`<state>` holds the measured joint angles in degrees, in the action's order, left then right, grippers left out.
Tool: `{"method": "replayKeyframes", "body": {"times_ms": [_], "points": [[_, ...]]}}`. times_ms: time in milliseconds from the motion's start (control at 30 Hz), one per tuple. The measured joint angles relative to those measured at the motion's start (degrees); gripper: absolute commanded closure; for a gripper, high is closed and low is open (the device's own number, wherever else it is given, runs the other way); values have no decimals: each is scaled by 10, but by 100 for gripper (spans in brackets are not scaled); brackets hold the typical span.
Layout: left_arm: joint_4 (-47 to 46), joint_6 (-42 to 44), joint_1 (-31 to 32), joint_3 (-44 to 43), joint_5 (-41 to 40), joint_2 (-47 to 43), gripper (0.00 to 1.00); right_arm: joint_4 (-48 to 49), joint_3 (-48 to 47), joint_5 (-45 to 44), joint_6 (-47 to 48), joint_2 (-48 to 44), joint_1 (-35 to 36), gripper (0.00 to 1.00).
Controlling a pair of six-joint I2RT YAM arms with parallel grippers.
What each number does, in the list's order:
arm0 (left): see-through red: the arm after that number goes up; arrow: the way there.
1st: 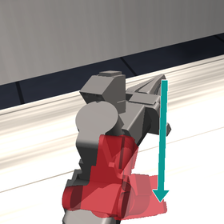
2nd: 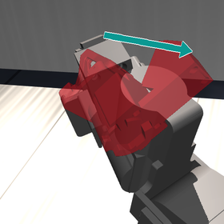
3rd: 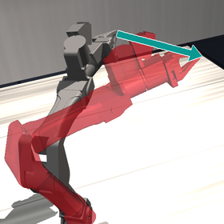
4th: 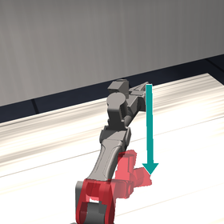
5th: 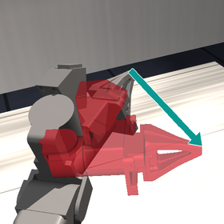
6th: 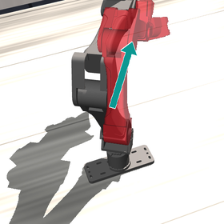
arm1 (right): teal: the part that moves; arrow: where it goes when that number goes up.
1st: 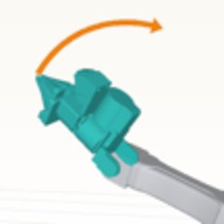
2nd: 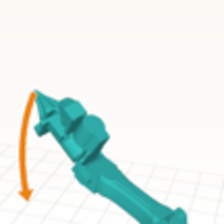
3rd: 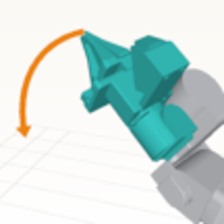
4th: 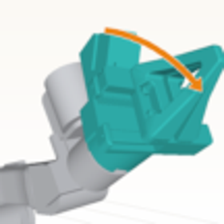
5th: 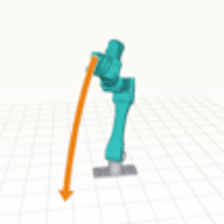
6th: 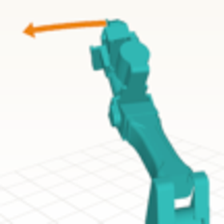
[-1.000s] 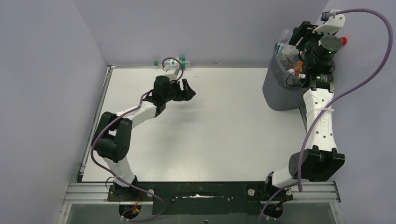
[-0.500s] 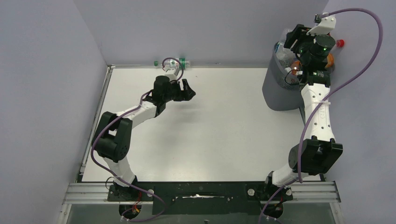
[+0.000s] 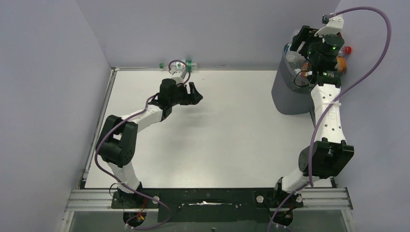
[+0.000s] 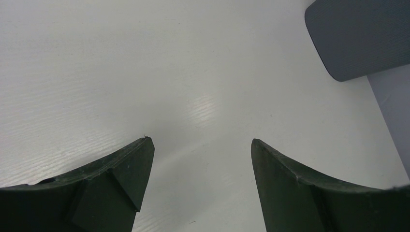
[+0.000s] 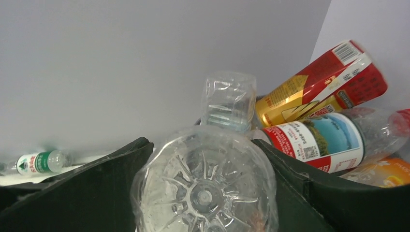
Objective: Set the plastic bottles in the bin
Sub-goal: Place the plastic bottle in the trash bin.
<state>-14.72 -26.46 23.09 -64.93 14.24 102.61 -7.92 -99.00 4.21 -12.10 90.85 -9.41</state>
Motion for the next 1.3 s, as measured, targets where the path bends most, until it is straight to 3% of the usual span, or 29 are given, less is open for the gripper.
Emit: {"method": "replayKeyframes", "body": {"times_ms": [100,500,967,1300], "points": [[0,0,1,-1,0,4,27,-21,0,0,0,6,2,16],[0,0,2,-4,0,6,27,-52,-3,0,1,4,5,7],[4,1,5,-11,0,6,27,-68,-13,-5,-4,-42,3,0],[32,6,2,-50,-4,8,24,-74,-13,0,-19,-90,-4,2]]}}
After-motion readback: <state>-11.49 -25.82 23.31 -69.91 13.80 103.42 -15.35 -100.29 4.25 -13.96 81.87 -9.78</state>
